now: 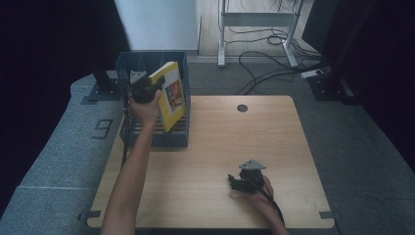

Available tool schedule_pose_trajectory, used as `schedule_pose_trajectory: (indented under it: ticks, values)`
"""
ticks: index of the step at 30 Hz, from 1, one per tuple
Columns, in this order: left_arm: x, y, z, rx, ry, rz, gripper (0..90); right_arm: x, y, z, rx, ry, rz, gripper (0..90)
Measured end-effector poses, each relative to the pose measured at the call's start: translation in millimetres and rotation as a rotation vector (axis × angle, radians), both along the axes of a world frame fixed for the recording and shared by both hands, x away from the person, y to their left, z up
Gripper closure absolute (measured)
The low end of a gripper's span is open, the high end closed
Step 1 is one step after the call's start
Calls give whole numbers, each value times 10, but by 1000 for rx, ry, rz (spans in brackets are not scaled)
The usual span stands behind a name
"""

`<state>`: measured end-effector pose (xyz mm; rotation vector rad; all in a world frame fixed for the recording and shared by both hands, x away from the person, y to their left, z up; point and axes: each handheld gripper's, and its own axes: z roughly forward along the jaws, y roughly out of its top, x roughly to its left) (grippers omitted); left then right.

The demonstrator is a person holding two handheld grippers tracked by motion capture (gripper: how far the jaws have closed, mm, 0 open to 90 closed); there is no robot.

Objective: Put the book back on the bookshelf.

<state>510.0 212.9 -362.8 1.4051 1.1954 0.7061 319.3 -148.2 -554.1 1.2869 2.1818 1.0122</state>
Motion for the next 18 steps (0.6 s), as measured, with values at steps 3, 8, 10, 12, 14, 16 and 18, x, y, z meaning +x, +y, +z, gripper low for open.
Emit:
schedule_pose_trajectory:
  ticks: [3, 8, 10, 12, 14, 16, 18]
  values:
    - [21, -22, -9, 5, -7, -5, 753, 1, -1, 1, -3, -1, 2, 261]
    - [65, -84, 1, 23, -5, -10, 753, 1, 0, 1, -3, -1, 1, 261]
    - [86, -119, 0, 33, -6, -8, 753, 1, 1, 0, -2, -2, 1, 261]
    - [103, -151, -4, 36, -12, -6, 753, 1, 0, 0, -2, -1, 1, 261]
    - [116, -178, -11, 35, -18, -8, 753, 0, 0, 1, -2, -1, 1, 261]
    - [133, -207, -20, 37, -16, -10, 753, 1, 0, 1, -3, -1, 1, 261]
    - [158, -226, -40, 42, -10, -6, 753, 1, -1, 1, -2, -1, 1, 261]
